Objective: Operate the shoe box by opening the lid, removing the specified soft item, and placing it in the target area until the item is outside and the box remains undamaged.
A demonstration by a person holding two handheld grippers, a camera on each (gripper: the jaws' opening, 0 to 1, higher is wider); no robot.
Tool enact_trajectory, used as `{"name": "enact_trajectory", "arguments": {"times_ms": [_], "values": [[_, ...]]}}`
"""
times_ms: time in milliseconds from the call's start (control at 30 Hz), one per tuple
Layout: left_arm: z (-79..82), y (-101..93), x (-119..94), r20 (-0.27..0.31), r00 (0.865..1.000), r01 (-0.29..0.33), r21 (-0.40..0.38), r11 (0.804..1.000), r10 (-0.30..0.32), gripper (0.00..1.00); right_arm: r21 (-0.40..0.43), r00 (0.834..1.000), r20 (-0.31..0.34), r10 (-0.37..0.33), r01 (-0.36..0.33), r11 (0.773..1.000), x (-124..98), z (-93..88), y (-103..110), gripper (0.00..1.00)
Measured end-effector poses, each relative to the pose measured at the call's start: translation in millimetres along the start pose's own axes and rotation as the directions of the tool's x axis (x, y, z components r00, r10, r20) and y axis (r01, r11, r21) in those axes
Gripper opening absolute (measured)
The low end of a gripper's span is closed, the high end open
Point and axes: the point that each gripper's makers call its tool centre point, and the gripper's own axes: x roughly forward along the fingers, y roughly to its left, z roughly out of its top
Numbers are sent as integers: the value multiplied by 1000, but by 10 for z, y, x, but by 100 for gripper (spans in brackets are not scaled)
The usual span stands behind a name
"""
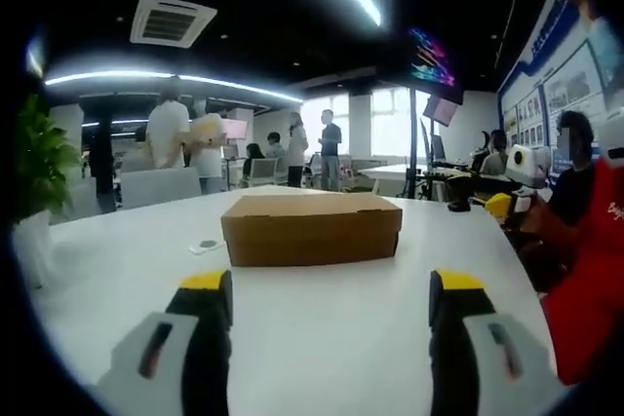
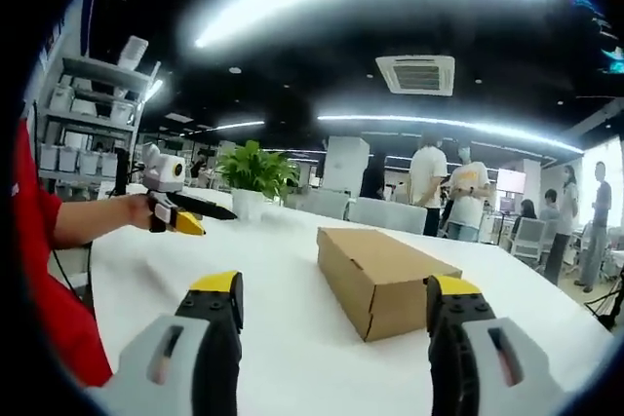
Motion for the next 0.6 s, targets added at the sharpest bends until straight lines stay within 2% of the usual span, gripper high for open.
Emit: {"name": "enact_trajectory", "arguments": {"times_ms": [200, 367, 600], "values": [[26, -18, 40, 5, 1000, 9, 4, 1000, -9, 85, 4, 1000, -1, 2, -2, 1000, 1, -9, -12, 79], [23, 10, 96, -3, 1000, 17, 7, 1000, -17, 85, -45, 999, -29, -15, 14, 999, 24, -48, -34, 76], [38, 78, 145, -7, 1000, 23, 12, 1000, -23, 85, -50, 999, -37, -4, 2, 999, 63, -27, 15, 75]]}}
